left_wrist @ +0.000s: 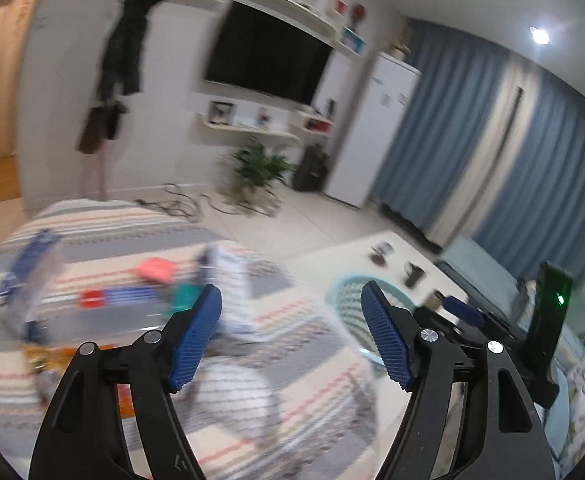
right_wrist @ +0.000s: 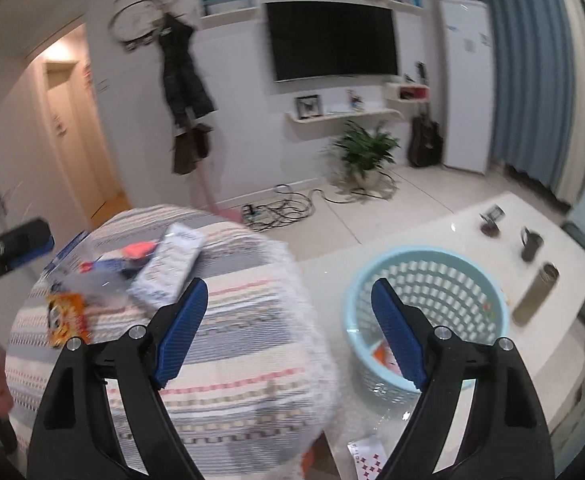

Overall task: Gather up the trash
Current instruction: 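Move both tools back toward the table, then grasp the panda snack bag with the left tool while the right tool grasps the heart-print paper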

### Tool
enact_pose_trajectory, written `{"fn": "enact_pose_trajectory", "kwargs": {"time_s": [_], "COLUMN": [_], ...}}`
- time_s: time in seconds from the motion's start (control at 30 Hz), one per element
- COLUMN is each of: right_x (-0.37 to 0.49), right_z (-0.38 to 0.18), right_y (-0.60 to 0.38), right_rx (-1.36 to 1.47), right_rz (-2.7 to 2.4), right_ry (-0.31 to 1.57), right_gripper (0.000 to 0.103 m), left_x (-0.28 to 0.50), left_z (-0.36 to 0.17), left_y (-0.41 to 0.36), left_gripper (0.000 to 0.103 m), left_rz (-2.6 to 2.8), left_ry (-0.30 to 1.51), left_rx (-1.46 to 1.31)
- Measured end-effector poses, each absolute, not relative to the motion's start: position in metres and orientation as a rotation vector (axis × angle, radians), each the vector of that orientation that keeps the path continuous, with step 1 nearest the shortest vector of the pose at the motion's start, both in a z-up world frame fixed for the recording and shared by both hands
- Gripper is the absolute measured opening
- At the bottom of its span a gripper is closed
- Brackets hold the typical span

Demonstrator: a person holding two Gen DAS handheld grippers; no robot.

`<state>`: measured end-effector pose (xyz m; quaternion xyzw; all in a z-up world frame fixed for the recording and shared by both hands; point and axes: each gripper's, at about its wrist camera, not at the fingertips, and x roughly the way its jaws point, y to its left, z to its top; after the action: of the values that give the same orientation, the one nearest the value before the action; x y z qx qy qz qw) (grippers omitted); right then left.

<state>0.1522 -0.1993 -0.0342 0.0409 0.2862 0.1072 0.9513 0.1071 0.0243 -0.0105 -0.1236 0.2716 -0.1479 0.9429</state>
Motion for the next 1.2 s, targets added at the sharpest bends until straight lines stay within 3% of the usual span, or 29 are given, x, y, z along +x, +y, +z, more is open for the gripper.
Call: {"fn": "enact_pose_trajectory", "kwargs": {"time_s": [0.27, 0.47, 0.73, 1.03, 1.2], "right_x": [0.141, 0.145, 0.155, 0.163, 0.167], "right_z": [-0.046, -0.083, -0.111, -0.126, -0.133], "right_y": [-0.114, -0.062, -0.040, -0.033, -0.029], "right_rx": [-0.014, -0.088, -0.124, -0.172, -0.182], "right_rz": [0.359, 0.407, 0.408, 0.404, 0.406], "right_ry": [0.626, 0.720, 0.788, 0.848, 0.881], "right_gripper": [0.080, 0.080, 0.080, 0.080, 0.080], "left_x": [0.074, 0.067, 0.087, 0.109, 0.111], "left_z": [-0.018, -0.058, -0.110, -0.126, -0.124], "left_y": [0.123, 0.179, 0.190, 0.177, 0.165], "left_gripper": [0.071, 0.071, 0.071, 0.070, 0.054], "left_rz": [-0.109, -0.019, -0.042, -0.020, -0.005], "left_ry": [0.539, 0.644, 0.785, 0.832, 0.838], "left_rx": [-0.325, -0.370, -0.403, -0.344, -0.293]}}
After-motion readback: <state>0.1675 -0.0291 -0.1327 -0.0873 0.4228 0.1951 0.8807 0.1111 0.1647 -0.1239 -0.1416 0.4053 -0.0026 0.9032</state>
